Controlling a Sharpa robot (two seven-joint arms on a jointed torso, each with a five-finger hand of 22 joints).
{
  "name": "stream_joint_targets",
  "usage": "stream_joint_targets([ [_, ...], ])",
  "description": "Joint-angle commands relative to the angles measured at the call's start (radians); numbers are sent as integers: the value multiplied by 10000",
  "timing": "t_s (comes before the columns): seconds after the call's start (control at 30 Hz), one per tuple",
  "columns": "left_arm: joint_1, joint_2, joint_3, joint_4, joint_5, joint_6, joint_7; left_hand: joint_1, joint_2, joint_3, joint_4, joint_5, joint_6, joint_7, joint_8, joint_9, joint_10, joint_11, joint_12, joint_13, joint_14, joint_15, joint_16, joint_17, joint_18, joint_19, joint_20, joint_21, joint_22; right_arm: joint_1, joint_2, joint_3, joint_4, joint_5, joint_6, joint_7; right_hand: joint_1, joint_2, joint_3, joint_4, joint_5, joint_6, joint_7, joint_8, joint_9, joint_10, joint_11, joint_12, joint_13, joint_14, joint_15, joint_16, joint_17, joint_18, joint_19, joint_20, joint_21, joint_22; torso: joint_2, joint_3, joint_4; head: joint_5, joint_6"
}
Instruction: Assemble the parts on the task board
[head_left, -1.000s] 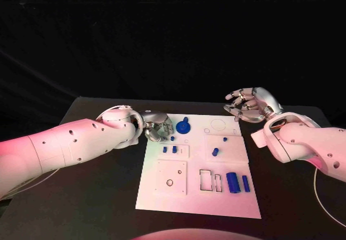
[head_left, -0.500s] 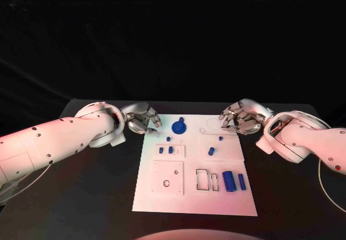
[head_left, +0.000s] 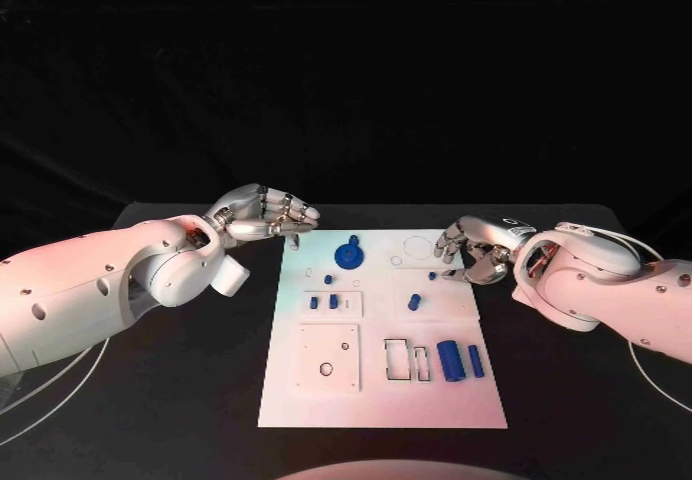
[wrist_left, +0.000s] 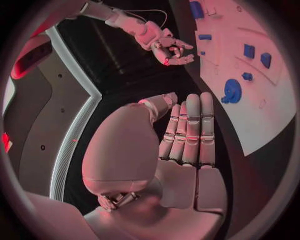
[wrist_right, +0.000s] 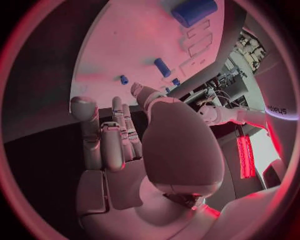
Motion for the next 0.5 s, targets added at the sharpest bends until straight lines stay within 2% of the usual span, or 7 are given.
stream_joint_targets([
  [0.03,4,-38,10,73,1482,-47,623,-61,93,-36,-32,6,32,27,74,5,-91,-3,60,11,-11,11,-71,-22,138,-47,-4,13,15,-82,147,-7,-30,-1077,63,-579,-27,18,-48,-6,-27,4,56,-64,-15,-55,15,-46,-15,580,67,64,54,-59,31,73,98,61,-11,-7,19,3,-9],
  [0.2,4,-85,10,11,1701,-130,690,-133,72,-81,-24,6,13,27,110,5,-162,6,87,9,-21,24,-112,-47,134,-83,10,-13,1,-246,390,-10,-132,-1160,184,-559,217,185,92,-54,5,174,-17,-74,-35,247,-51,52,-49,607,25,184,149,-74,102,76,390,314,4,-2,8,0,-29],
  [0.4,6,-133,10,15,1800,-200,715,-172,80,-102,-11,-2,-3,26,127,4,-184,8,110,11,-23,31,-128,-58,132,-99,19,-32,-10,-390,584,-11,-300,-1218,270,-562,237,219,183,-34,3,276,-34,-60,-35,348,-74,67,-75,618,8,241,204,-95,137,64,547,449,12,-3,12,13,-61],
  [0.5,7,-163,10,20,1806,-251,680,-485,16,-347,146,-62,-162,38,171,-12,-343,29,207,20,1,80,-142,-75,132,-126,91,-232,-144,-436,663,-12,-374,-1243,284,-577,230,226,204,-23,2,300,-29,-57,-35,370,-76,68,-83,621,6,255,217,-98,141,62,575,475,6,8,14,17,-91],
])
